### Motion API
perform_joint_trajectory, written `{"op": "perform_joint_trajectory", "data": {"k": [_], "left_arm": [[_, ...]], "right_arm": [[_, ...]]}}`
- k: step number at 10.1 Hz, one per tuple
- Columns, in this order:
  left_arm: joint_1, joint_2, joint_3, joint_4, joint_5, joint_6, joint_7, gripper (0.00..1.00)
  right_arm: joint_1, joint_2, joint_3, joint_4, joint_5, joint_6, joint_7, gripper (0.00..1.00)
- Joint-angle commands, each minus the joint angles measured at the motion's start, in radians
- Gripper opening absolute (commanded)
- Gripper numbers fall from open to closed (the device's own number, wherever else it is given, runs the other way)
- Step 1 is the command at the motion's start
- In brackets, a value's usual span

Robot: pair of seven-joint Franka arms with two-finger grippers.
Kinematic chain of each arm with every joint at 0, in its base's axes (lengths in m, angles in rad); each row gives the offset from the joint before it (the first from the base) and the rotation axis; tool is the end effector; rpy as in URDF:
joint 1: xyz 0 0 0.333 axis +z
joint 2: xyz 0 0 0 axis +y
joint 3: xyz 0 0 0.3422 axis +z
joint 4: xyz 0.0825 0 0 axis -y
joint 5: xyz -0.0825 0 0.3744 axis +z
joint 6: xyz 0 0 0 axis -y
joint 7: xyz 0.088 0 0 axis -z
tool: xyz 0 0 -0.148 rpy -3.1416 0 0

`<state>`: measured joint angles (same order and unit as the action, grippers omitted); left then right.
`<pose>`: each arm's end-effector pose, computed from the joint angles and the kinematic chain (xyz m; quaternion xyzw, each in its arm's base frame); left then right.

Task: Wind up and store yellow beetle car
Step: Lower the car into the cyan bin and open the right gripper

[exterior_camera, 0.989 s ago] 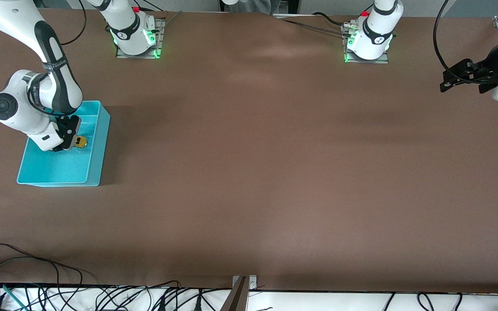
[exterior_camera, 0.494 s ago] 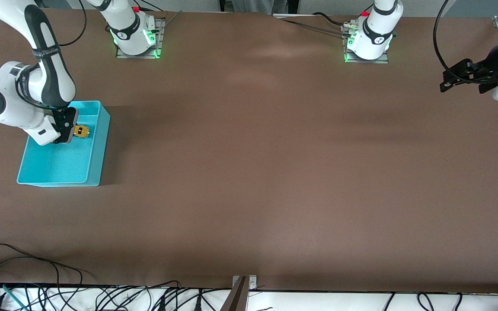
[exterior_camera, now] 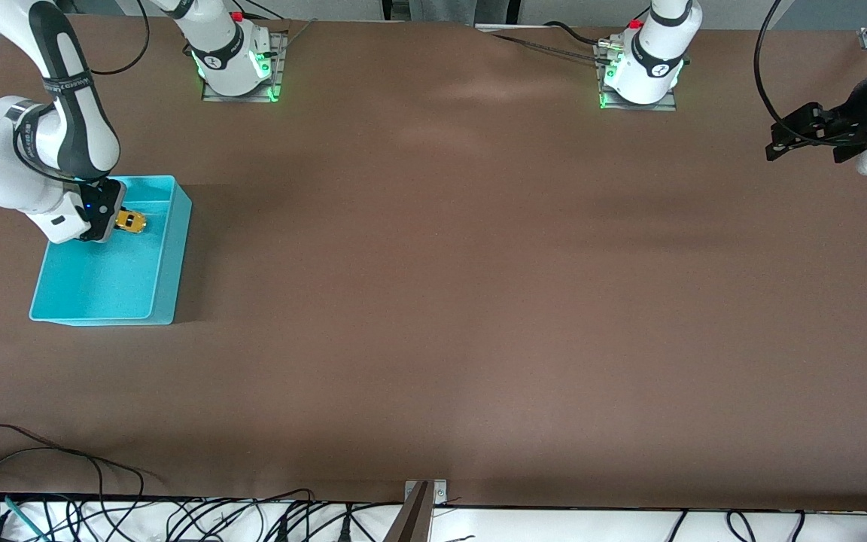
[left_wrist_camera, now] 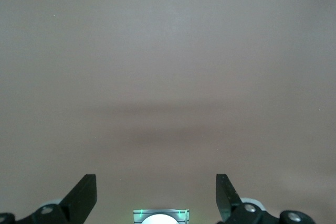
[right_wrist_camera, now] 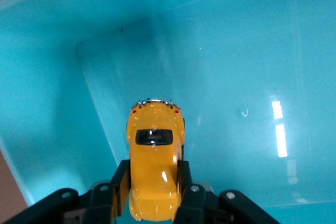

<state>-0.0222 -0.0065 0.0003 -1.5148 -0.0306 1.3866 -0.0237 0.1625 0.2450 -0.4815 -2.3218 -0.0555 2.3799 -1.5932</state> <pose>0.5179 -0.0163 0.6239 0.9980 -0.0010 -0.0611 0.0138 0.4704 -0.1636 0.2281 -0.7850 -0.6097 0.1069 0.0231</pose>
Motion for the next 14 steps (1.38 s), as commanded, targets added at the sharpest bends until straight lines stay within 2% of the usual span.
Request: {"op": "perform_joint_trajectory", "data": {"k": [1, 6, 7, 8, 9, 11, 12, 13, 14], "left_arm": [[-0.004, -0.012, -0.008, -0.002, -0.021, -0.009, -0.008, 1.0], [-0.002, -0.012, -0.006, -0.001, -0.02, -0.009, -0.005, 1.0], [-0.002, -0.012, -0.006, -0.001, -0.02, -0.009, -0.005, 1.0], [-0.001, -0.012, -0.006, -0.001, -0.02, -0.009, -0.005, 1.0], [-0.001, -0.012, -0.006, -0.001, -0.02, -0.009, -0.005, 1.0], [0.004, -0.012, -0.006, -0.002, -0.02, -0.009, -0.005, 1.0], [0.004, -0.012, -0.006, -0.002, -0.02, -0.009, -0.005, 1.0], [0.004, -0.012, -0.006, -0.002, -0.02, -0.009, -0.005, 1.0], [0.004, -0.012, -0.006, -0.002, -0.02, -0.009, -0.005, 1.0]], "right_arm": [[-0.003, 0.022, -0.005, -0.011, 0.01, 0.059, -0.022, 0.0], [-0.021, 0.042, -0.003, -0.013, 0.013, 0.073, -0.024, 0.0], [-0.021, 0.04, -0.003, -0.013, 0.013, 0.071, -0.022, 0.23], [-0.021, 0.04, -0.003, -0.011, 0.013, 0.071, -0.021, 0.42], [-0.021, 0.04, -0.003, -0.011, 0.013, 0.071, -0.005, 0.54], [-0.018, 0.025, 0.0, -0.005, 0.013, 0.064, -0.007, 0.66], [-0.018, 0.011, 0.003, -0.001, 0.013, 0.064, -0.007, 0.78], [-0.011, -0.013, 0.007, 0.009, 0.013, 0.064, 0.005, 0.84], [-0.003, -0.048, 0.012, 0.027, 0.013, 0.038, 0.048, 0.86]]}}
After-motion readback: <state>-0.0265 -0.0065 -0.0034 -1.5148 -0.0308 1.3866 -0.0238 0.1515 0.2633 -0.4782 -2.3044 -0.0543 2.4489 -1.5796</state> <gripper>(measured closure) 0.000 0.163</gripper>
